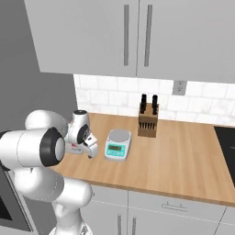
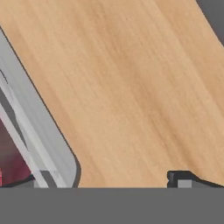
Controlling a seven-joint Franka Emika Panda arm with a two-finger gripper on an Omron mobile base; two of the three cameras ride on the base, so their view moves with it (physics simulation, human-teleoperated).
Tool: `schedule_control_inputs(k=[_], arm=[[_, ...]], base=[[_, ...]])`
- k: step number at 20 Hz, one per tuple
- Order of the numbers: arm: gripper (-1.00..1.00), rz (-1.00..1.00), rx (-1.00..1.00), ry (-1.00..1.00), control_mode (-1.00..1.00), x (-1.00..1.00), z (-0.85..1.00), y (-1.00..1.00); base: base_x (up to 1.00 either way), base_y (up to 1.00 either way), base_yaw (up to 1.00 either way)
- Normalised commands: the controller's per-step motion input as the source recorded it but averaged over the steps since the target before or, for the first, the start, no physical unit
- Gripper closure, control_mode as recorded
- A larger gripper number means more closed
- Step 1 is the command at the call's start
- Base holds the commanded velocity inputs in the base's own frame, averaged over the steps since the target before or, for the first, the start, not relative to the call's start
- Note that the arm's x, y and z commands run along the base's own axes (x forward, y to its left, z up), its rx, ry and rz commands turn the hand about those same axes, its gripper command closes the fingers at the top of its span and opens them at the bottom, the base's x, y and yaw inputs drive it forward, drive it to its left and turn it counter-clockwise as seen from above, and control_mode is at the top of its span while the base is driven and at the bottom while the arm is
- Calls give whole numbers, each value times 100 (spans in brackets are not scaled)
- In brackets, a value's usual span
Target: Take the meat container that has the steak and place it on the second highest rack of the freezer. Then take the vegetable container that has the cucumber and carrot and place it on the highest rack of the freezer.
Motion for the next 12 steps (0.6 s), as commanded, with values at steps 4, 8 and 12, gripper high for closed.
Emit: schedule_control_inputs(k=[4,8,12], arm=[[-100,0,0,8,-100,0,-40,0],[100,0,0,1,-100,0,-12,2],[100,0,0,0,-100,0,0,0]], base=[[0,0,0],[0,0,0],[0,0,0]])
